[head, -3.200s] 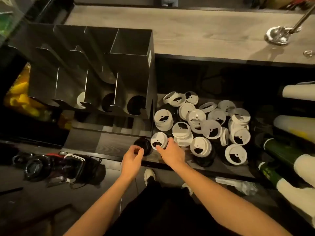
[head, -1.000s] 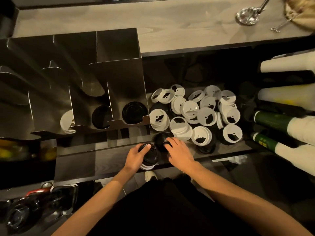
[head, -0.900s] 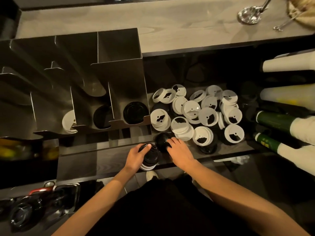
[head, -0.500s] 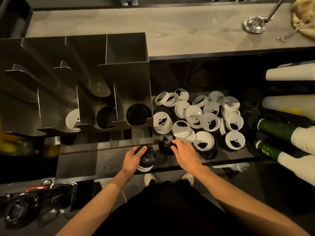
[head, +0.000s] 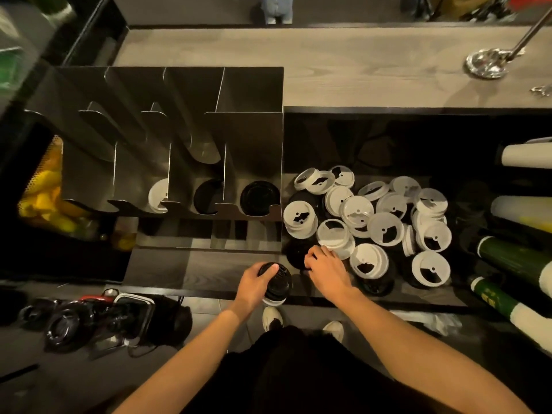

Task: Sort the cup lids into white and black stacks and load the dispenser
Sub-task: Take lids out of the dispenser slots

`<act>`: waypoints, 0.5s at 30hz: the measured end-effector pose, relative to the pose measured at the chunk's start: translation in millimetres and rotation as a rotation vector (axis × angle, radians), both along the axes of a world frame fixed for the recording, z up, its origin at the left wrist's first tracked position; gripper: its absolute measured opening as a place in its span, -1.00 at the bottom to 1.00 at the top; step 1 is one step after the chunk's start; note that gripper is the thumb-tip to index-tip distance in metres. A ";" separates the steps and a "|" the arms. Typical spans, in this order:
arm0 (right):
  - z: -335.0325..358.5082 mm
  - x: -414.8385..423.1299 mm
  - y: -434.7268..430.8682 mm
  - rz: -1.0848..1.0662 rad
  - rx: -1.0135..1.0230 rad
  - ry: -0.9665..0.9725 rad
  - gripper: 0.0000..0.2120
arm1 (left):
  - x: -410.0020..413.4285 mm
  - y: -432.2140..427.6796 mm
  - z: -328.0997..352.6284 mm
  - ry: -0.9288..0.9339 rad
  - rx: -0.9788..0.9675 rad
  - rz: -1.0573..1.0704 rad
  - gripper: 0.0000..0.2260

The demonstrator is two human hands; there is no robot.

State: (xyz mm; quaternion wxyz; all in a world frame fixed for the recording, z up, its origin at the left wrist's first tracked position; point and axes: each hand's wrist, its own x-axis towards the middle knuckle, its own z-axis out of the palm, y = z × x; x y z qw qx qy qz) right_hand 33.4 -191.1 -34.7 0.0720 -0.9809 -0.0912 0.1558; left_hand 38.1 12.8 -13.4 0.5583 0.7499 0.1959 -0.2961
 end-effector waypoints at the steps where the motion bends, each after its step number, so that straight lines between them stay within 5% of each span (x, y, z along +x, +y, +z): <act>1: 3.6 0.5 -1.3 -0.027 0.032 -0.019 -0.73 | 0.2 -3.0 0.2 -0.002 0.000 0.007 -0.74; 5: 26.9 -3.4 -12.9 -0.298 0.335 -0.073 -0.73 | 1.8 -15.3 3.4 -0.049 -0.015 0.026 -0.80; 11: 55.4 2.0 -35.9 -0.916 1.145 0.002 -0.86 | 5.9 -35.9 12.4 -0.066 -0.049 0.034 -0.88; 15: 53.4 5.2 -49.6 -1.027 1.291 0.160 -0.78 | 10.5 -51.4 22.8 -0.076 -0.038 0.019 -0.89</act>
